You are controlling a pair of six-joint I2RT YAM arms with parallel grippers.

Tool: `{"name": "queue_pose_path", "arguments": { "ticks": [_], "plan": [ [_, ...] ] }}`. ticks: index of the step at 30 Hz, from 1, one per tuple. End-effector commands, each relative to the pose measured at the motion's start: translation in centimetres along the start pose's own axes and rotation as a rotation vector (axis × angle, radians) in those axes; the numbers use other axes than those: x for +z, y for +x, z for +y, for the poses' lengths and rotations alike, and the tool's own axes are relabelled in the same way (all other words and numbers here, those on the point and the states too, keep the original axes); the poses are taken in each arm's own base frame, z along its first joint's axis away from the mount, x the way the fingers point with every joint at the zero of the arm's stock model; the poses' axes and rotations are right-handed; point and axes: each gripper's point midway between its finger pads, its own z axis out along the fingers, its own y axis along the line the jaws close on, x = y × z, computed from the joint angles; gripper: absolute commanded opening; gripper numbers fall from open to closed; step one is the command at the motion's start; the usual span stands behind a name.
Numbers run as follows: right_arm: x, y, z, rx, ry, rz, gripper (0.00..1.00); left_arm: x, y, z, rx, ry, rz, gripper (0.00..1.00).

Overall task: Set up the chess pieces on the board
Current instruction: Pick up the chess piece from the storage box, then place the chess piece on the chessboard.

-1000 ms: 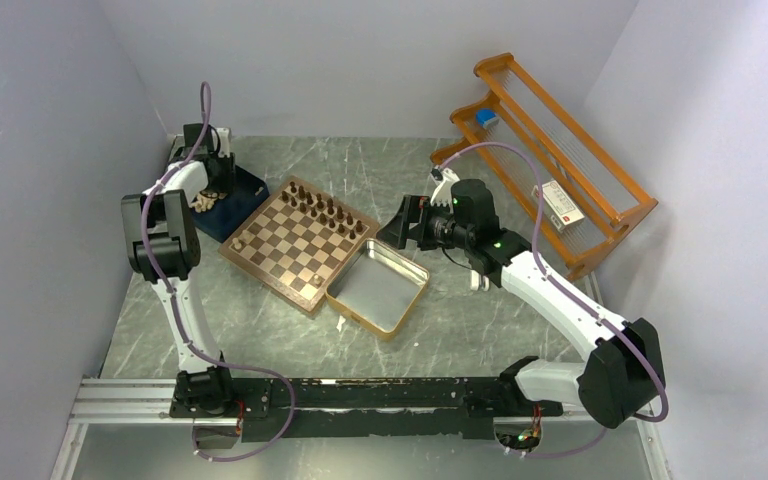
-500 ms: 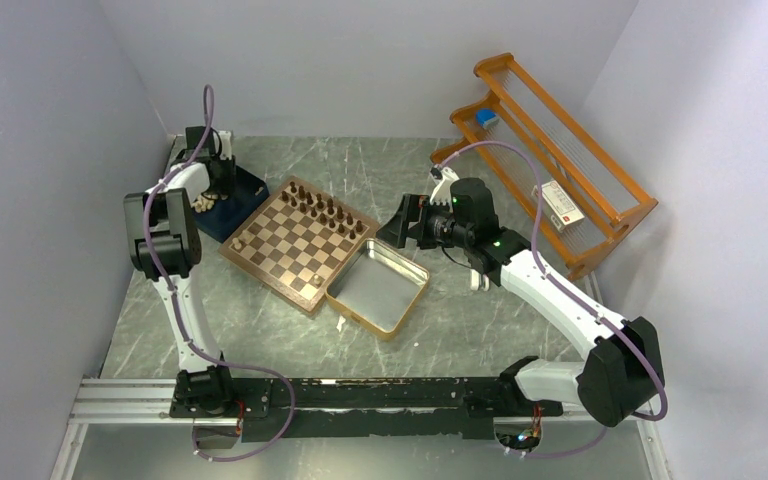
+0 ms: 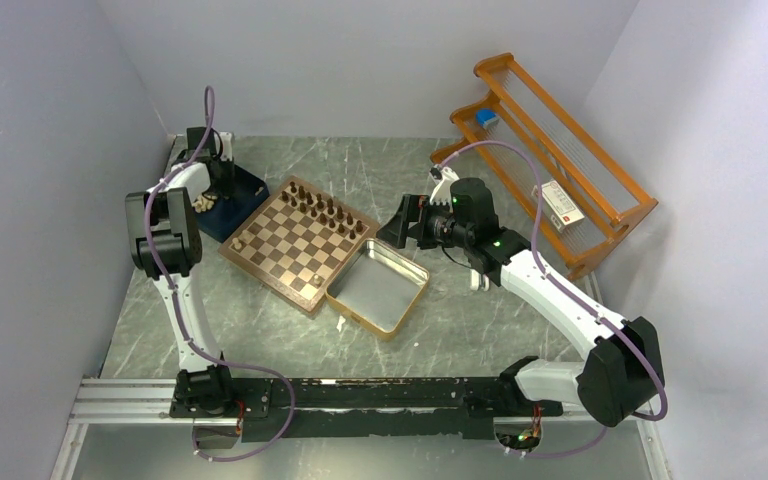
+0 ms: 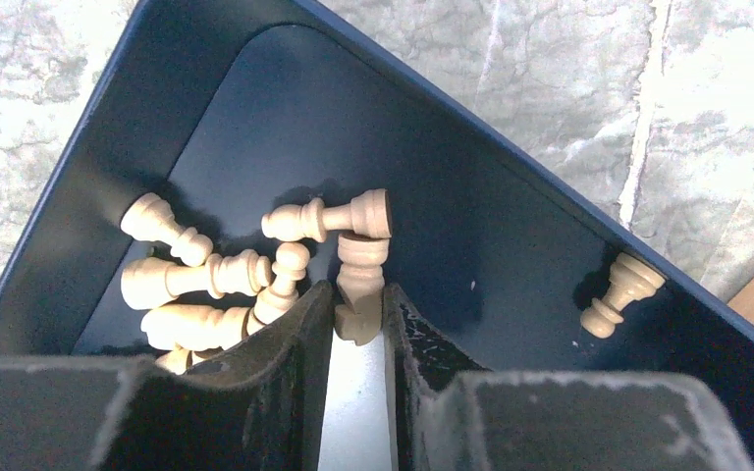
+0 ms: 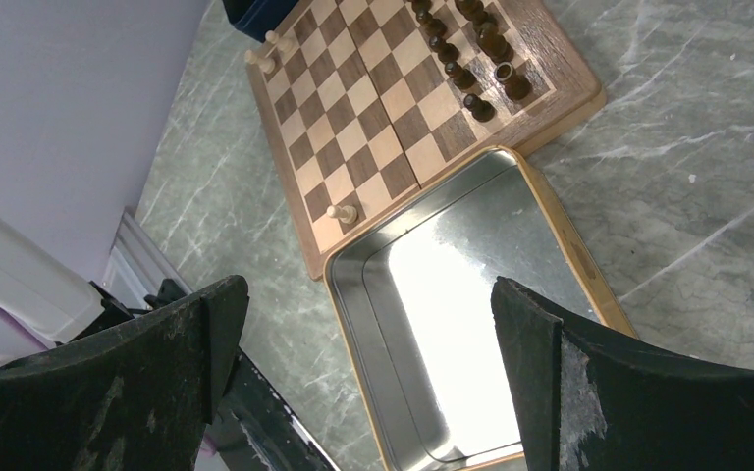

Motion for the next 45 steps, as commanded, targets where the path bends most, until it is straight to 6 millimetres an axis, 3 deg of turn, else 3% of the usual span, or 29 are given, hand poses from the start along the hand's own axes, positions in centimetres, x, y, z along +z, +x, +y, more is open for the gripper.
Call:
{"name": "queue_pose_path", "arguments": {
  "ticks": [1,16,21,25,31,35,38,40,45],
  "plan": [
    [-0.2,-1.1,0.5,-0.024,-0.01,-0.034,1.0,0.1,-0.1,0.0,-0.012,0.0,0.026,0.28],
    [-1.3,-0.9,1.7,0.002,-0.062,-0.059,1.0,-6.2,-2.4,-0.3,-0.1,-0.003,-0.042,0.19],
    [-1.5,-0.9,-0.2,0.015,0.036,-0.087,1.0,-9.2,-2.8,-2.1,-0.168,0.066,-0.046,0.18],
    [-1.6,-1.7,-1.1,-0.034,0.076,-0.145,1.0,-12.1,-3.2,-4.4,-0.166,0.168,-0.063,0.18],
    [-1.6,-3.6,0.5,-0.167,-0.016,-0.252,0.97,-17.0,-2.7,-9.3,-0.124,0.36,-0.113,0.19],
    [-1.2,-5.0,1.6,-0.078,-0.04,-0.263,0.96,-20.7,-1.9,-13.5,-0.055,0.499,-0.15,0.19],
    [0.3,-4.7,3.9,-0.008,-0.134,-0.136,0.91,-23.8,-0.9,-16.7,-0.03,0.598,-0.177,0.2],
    [1.8,-3.4,5.7,-0.032,-0.207,-0.074,0.87,-25.5,-0.1,-18.5,-0.067,0.707,-0.183,0.2],
    [3.7,-2.4,7.9,-0.233,-0.187,-0.197,0.85,-28.0,2.1,-20.6,-0.087,0.833,-0.159,0.19]
  ]
}}
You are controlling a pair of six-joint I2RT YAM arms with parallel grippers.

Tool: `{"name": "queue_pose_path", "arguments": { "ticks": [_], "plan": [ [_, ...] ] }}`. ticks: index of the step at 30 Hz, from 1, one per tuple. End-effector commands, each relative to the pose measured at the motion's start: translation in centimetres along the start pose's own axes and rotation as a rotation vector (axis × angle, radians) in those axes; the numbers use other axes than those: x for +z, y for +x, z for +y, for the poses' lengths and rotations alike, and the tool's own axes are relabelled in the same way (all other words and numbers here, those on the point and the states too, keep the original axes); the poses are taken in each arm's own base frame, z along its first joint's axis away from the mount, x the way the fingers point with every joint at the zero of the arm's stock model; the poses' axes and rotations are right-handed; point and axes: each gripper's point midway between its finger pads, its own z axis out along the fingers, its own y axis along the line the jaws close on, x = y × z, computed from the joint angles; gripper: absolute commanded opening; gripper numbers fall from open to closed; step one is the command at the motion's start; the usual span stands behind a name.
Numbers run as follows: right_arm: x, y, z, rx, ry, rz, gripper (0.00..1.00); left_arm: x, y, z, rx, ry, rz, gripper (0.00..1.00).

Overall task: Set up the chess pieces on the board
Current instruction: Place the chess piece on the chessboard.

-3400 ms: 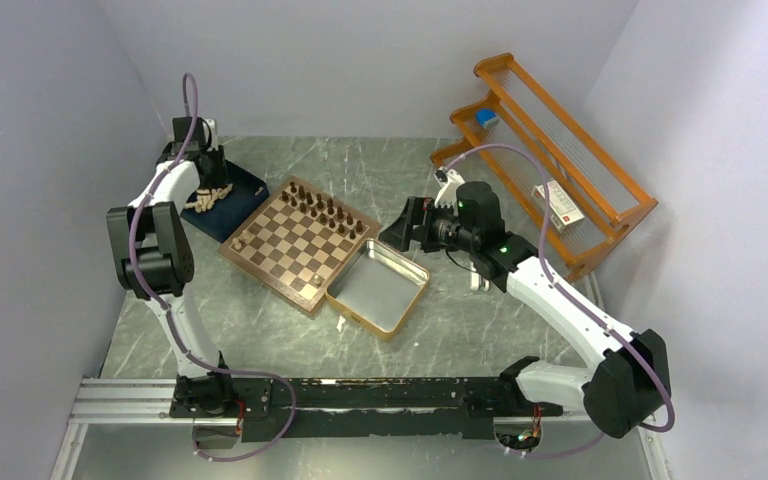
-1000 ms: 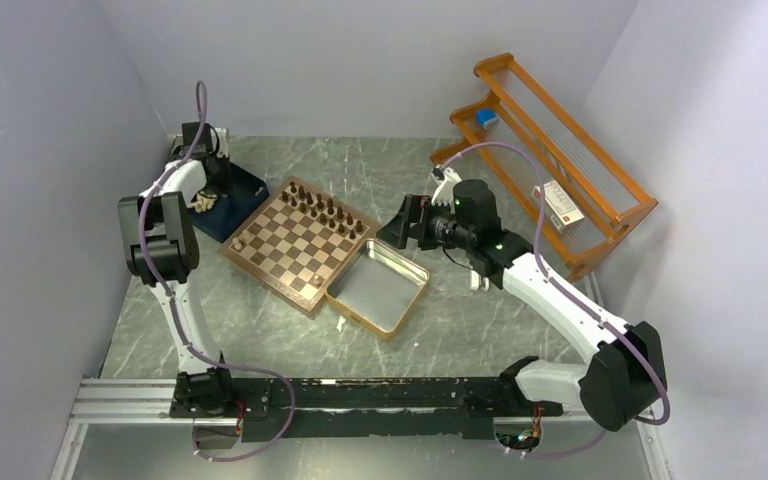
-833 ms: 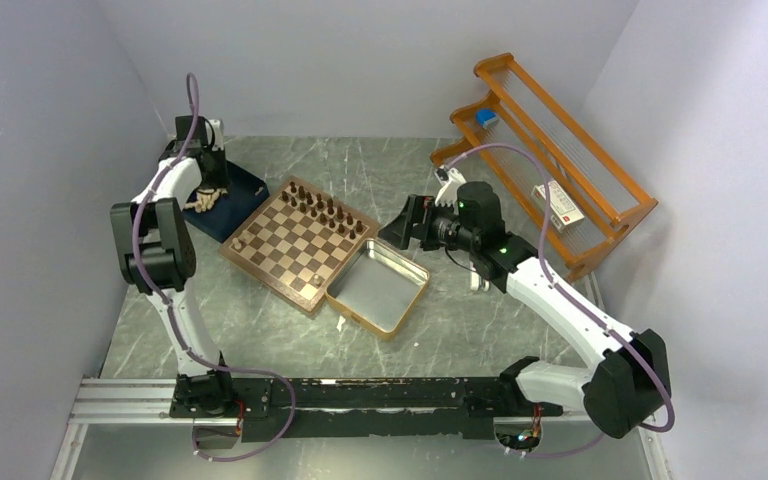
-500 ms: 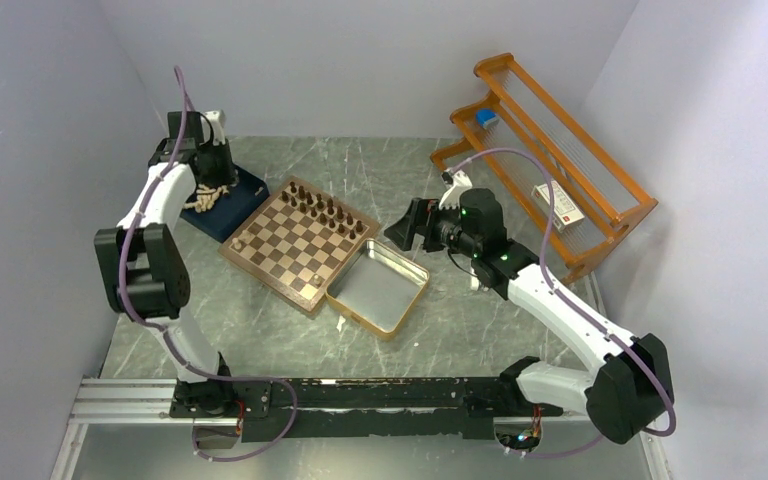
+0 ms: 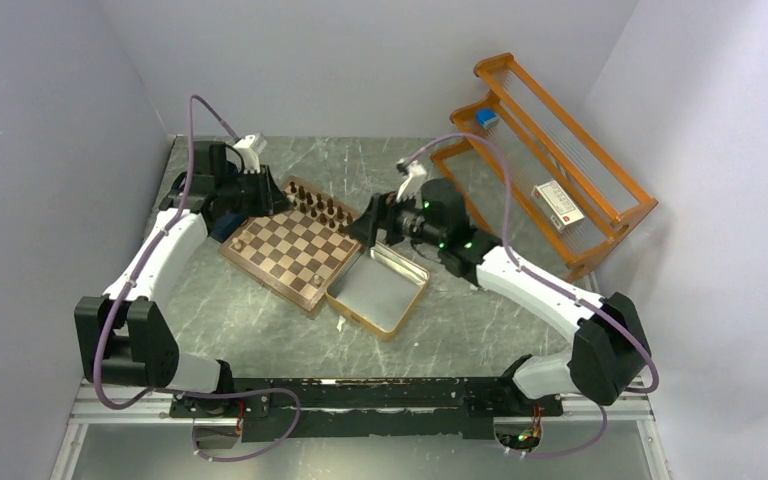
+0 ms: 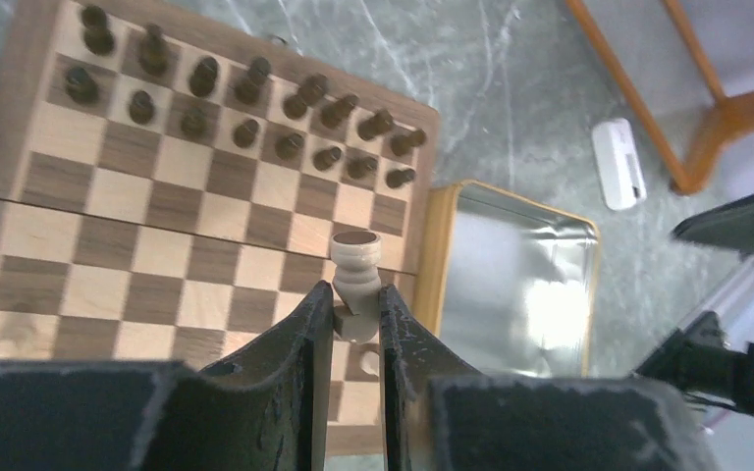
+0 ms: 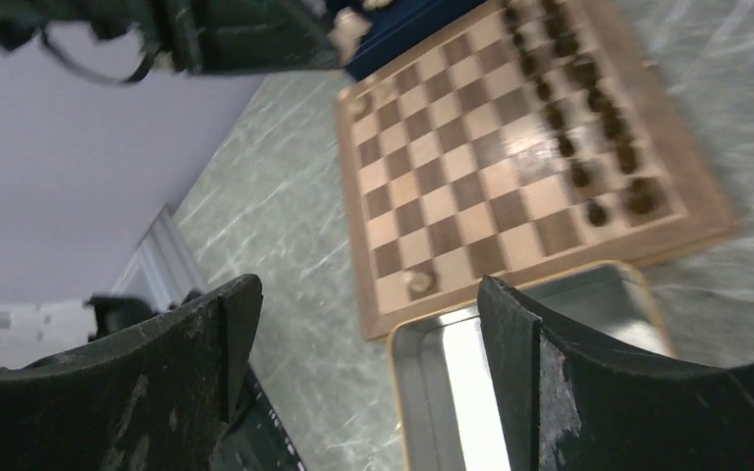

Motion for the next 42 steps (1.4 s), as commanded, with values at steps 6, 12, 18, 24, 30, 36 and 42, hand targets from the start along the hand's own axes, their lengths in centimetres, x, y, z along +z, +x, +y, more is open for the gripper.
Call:
{"name": "queue_pose_path", "arguments": {
  "ticks": [6,12,18,24,30,36,42],
  "plan": [
    [2.5,-2.0,4.5,0.008,-0.071,-0.084,0.73,-0.9,4.0,-5.1,0.068,0.249,0.07,0.19],
    [3.1,-0.2,5.1,-0.354,-0.22,-0.022,0.73,-1.1,6.2,-8.3,0.035,0.406,0.114,0.18],
    [1.0,0.3,5.5,-0.978,-0.362,-0.18,0.85,-1.5,6.9,-9.6,0.051,0.402,0.143,0.19],
    [1.7,3.0,4.4,-1.375,-0.466,-0.093,0.73,-1.8,8.7,-10.6,0.053,0.437,0.23,0.19],
    [2.4,4.7,4.2,-1.562,-0.51,-0.082,0.51,-2.2,9.2,-11.2,0.062,0.455,0.234,0.19],
    [3.4,6.4,4.4,-1.692,-0.489,-0.072,0.54,-2.3,9.8,-12.0,0.066,0.483,0.273,0.19],
    [4.4,8.0,4.1,-1.775,-0.465,-0.017,0.57,-2.4,10.2,-12.0,0.071,0.485,0.293,0.19]
  ]
}}
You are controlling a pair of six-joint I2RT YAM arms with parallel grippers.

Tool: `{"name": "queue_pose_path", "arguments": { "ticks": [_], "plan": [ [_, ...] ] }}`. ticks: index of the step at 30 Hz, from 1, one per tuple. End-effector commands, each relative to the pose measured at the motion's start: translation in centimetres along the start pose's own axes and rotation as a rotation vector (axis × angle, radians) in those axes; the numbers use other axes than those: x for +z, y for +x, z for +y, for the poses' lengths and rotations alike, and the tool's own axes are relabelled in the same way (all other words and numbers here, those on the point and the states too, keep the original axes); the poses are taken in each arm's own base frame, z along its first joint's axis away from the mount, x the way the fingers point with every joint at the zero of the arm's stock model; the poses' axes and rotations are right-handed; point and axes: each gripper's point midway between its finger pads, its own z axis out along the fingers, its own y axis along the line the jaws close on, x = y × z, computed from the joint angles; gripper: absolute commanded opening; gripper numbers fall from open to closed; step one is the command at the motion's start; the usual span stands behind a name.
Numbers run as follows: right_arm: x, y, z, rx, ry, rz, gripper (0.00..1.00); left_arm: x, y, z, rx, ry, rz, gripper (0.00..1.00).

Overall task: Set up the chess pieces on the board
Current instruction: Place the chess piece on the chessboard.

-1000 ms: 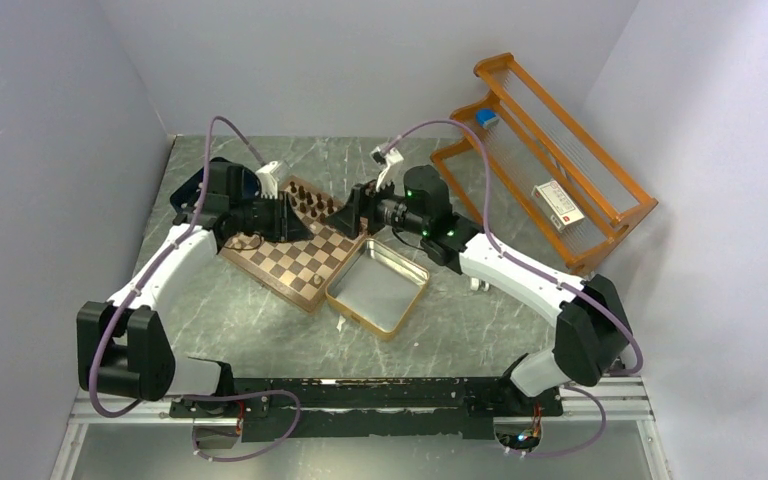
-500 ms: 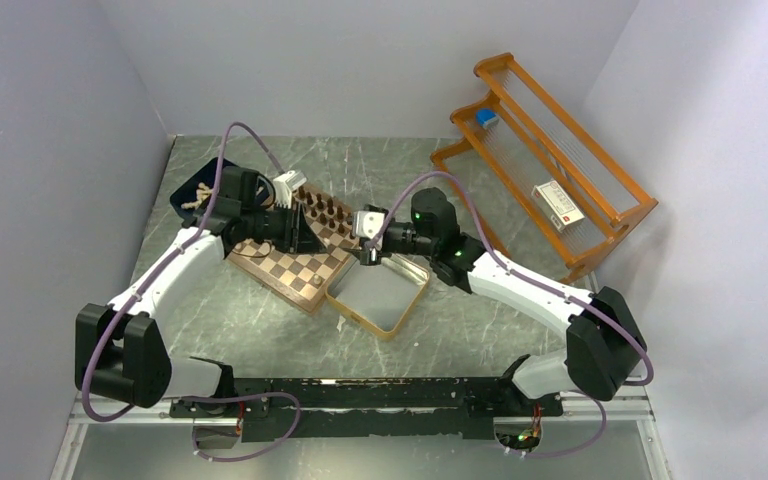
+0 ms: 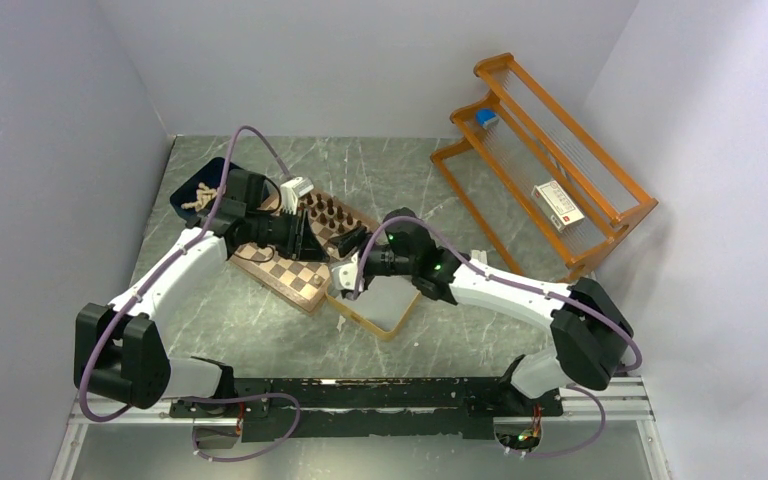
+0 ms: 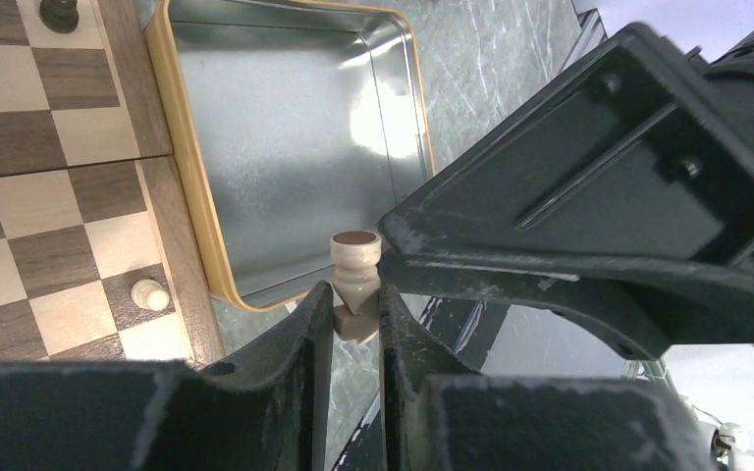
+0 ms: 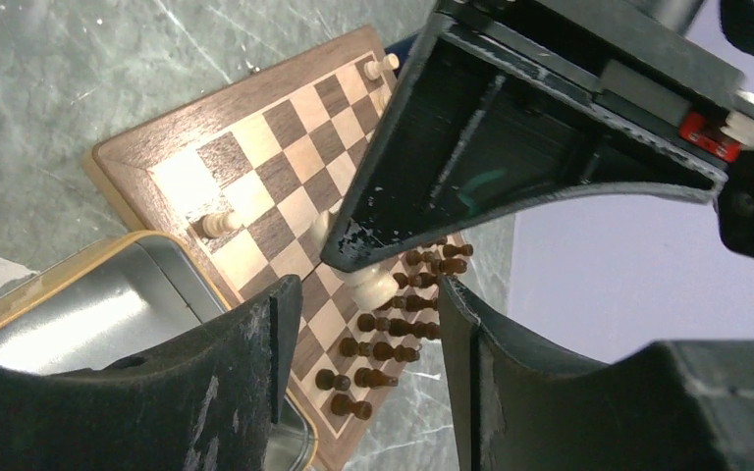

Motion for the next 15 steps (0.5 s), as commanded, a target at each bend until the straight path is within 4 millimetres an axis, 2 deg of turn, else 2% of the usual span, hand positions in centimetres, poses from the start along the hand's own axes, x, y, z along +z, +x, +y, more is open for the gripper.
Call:
{"name": "queue_pose_path", "arguments": {
  "ticks": [1,6,11,15],
  "plan": [
    [0.9,0.8,0.6,-0.112,-0.022,0.059,0.56,-0.3,-0.5,-1.4,0.037,0.047,0.004,0.19],
    [1.2,0.3,0.8,-0.172,0.005,0.064,0.48,-0.2,-0.4,-1.5,0.027,0.056,0.01,0.18],
    [1.4,0.6,1.5,-0.186,-0.019,0.085,0.35,-0.4,-0.9,-1.9,0.033,0.061,0.011,0.18],
    [1.7,0.3,1.9,-0.155,-0.006,0.061,0.14,-0.5,-1.0,-1.9,0.025,0.056,0.009,0.18]
  ]
}}
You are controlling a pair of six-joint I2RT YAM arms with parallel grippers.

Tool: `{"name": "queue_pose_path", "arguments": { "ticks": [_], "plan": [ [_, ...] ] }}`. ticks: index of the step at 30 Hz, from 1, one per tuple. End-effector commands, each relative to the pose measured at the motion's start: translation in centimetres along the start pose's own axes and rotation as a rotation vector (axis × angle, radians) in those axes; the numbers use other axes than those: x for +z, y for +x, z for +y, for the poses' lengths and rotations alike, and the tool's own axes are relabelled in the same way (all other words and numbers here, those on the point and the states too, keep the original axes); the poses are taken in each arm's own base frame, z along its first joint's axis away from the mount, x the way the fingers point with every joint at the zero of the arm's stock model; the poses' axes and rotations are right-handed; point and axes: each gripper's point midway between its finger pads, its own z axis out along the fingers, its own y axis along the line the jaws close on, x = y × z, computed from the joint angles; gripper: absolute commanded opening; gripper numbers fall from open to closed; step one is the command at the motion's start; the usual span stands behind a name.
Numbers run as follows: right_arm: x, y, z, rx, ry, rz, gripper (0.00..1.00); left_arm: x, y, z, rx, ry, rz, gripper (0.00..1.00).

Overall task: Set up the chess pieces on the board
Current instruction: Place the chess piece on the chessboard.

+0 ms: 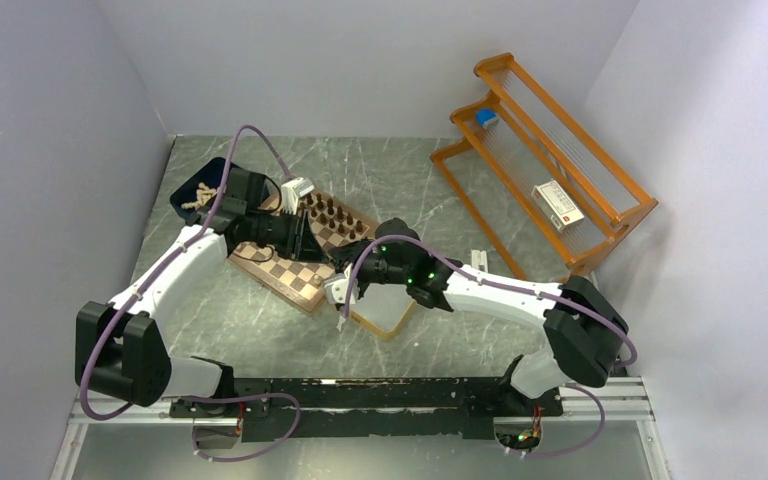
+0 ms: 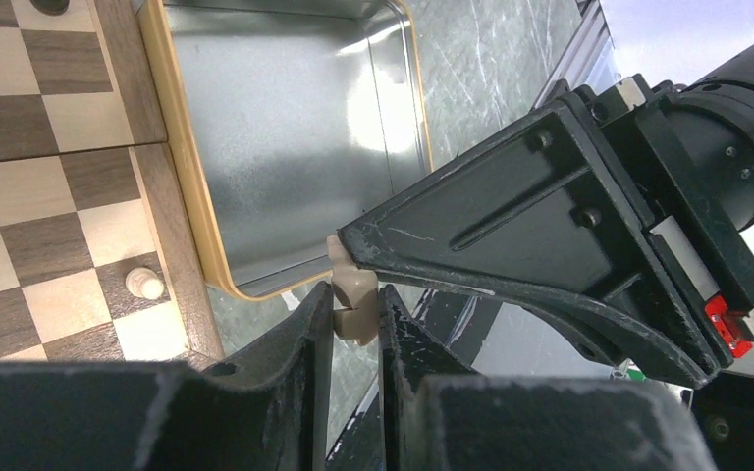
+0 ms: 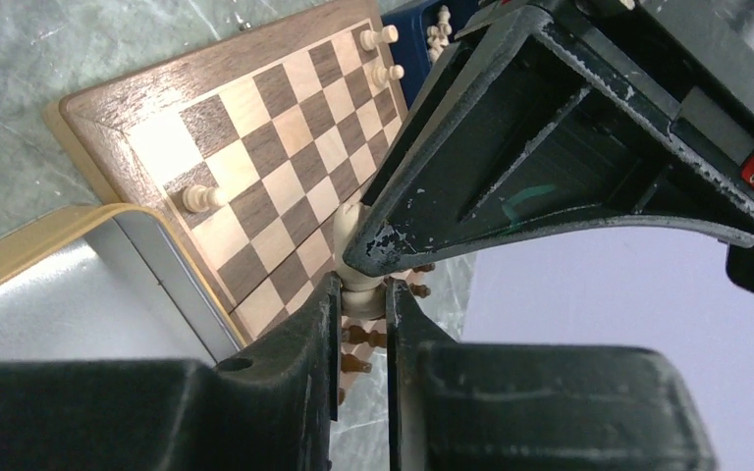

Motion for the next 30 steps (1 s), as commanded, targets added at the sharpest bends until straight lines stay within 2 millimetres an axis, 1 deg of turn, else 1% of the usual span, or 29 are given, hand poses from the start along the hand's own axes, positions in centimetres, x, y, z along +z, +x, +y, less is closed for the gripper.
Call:
{"name": "queue_pose_path", "arguments": {
  "ticks": [1,4,8,12,15,19,23,27,28,30],
  "plan": [
    [0.5,-0.5,0.7,0.021,0.007,-0.023,0.1,-0.4,-1.4,-1.7,0.037,0.046,-0.021,0.19],
    [0.8,-0.9,0.2,0.103,0.037,-0.043,0.06,-0.6,-1.8,-1.5,0.039,0.018,-0.046,0.24],
    [0.8,-1.5,-1.3,0.27,0.135,-0.086,0.0,-0.9,-2.4,-1.2,0.063,-0.024,-0.068,0.28],
    [0.4,-2.3,-2.7,0.399,0.24,-0.15,0.0,-1.6,-3.5,-1.3,0.075,-0.065,-0.115,0.36],
    [0.6,-2.3,-2.9,0.489,0.261,-0.168,0.0,-2.2,-4.2,-1.3,0.074,-0.11,-0.154,0.42],
    [0.5,-2.2,-3.8,0.652,0.33,-0.19,0.0,-3.1,-4.6,-0.7,0.011,-0.192,-0.22,0.47],
    [0.2,-1.8,-4.3,0.745,0.396,-0.197,0.0,-3.6,-5.4,-1.7,-0.069,-0.179,-0.307,0.48],
    [-0.4,-1.2,-4.1,0.773,0.443,-0.181,0.0,-4.1,-5.5,-1.3,-0.202,-0.214,-0.378,0.47],
    [-0.4,-1.2,-4.1,0.776,0.445,-0.182,0.0,-4.1,-5.5,-1.3,-0.219,-0.218,-0.383,0.46],
    [-0.5,-1.2,-4.2,0.785,0.442,-0.178,0.0,-4.1,-5.7,-1.7,-0.195,-0.198,-0.377,0.44]
  ]
}}
